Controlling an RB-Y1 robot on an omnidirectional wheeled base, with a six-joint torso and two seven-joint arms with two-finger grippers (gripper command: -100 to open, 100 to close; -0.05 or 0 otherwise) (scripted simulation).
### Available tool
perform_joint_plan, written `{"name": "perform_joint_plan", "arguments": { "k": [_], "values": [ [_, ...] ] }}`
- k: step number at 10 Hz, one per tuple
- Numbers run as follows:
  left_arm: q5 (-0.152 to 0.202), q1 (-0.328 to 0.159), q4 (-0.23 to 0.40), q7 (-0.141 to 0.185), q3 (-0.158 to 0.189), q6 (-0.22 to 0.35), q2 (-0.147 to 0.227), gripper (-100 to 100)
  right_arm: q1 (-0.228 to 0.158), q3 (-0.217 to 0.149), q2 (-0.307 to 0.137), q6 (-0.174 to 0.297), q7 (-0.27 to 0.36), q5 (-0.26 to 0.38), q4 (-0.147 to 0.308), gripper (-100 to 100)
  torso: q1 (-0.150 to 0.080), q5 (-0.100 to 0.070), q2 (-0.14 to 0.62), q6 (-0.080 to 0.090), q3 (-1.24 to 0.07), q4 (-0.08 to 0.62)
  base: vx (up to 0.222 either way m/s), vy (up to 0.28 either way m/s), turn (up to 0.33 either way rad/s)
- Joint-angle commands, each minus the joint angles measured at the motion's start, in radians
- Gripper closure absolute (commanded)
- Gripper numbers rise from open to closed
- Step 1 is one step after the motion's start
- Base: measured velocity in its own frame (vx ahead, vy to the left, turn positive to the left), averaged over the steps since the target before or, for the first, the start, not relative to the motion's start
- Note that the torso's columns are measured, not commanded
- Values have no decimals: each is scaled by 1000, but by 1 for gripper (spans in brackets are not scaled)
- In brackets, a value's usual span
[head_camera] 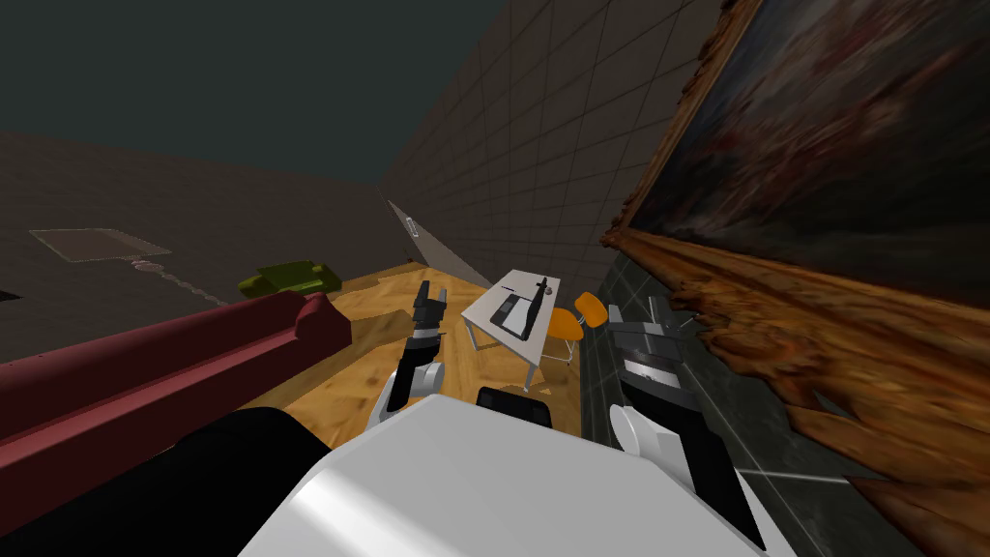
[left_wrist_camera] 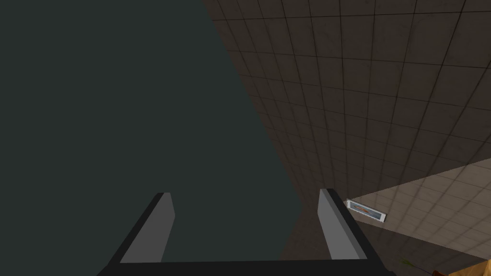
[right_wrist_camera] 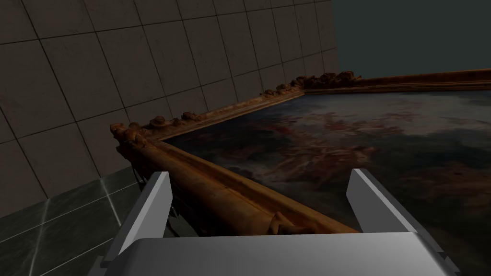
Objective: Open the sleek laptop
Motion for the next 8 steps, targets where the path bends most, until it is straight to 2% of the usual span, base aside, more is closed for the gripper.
{"name": "perform_joint_plan", "arguments": {
  "k": [1,8],
  "values": [
    [0,0,0,0,0,0,0,0,0,0,0,0,0,0,0,0,0,0,40,0,-82,41,0,0,0],
    [0,0,0,0,0,0,0,0,0,0,0,0,0,0,0,0,0,0,544,0,-1087,544,0,0,0]
  ]
}}
